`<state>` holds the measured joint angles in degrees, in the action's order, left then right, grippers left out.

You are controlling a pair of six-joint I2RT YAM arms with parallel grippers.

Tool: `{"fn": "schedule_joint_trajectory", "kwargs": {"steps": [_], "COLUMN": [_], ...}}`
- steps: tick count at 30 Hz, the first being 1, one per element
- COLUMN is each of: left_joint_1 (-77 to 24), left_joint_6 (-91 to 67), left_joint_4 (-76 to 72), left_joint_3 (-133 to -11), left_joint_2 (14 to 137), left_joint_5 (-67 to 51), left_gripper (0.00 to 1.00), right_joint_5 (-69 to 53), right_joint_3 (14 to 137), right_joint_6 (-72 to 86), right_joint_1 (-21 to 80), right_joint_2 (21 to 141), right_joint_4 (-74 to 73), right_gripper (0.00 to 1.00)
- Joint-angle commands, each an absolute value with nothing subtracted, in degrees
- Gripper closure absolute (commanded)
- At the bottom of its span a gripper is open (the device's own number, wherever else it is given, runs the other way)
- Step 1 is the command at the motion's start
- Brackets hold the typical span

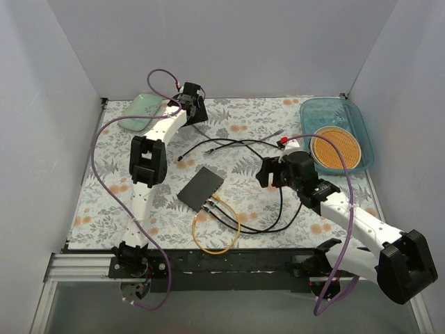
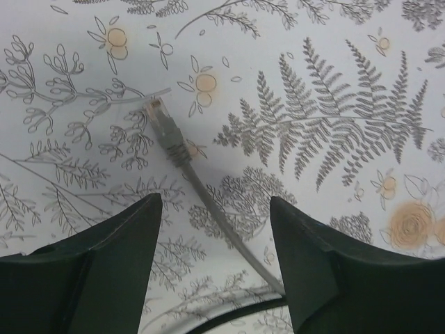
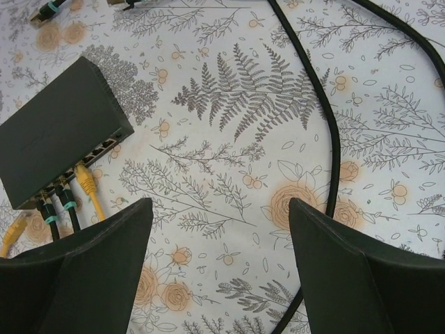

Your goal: Insert the plug into the switch port

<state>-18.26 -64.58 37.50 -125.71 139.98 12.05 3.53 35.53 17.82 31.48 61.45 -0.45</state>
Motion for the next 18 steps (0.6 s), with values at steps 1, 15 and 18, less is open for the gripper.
{"fn": "schedule_joint_trajectory", "kwargs": {"steps": [1,15,18], "left_joint_1": [-16.6,-17.1,-19.2], "left_joint_6": [-64.7,-53.3,-48.7], "left_joint_4": [45.9,43.8,45.5], "left_joint_3": [-136.7,-141.3,-141.2], "left_joint_2": [144.7,154.5,156.8], "left_joint_5": [14.2,15.6,17.3], "left_gripper": [0.38,0.63,0.67], "right_joint_5": [2.2,2.7,2.4], "right_joint_3": [34.5,33.8,33.9], "right_joint_6": [17.6,17.1,17.0], "right_joint_1": [30.9,29.9,29.7], "right_joint_2": [59.9,59.6,59.9], "right_joint_4": [0.4,0.1,0.1], "right_gripper": [0.15,0.15,0.16]}}
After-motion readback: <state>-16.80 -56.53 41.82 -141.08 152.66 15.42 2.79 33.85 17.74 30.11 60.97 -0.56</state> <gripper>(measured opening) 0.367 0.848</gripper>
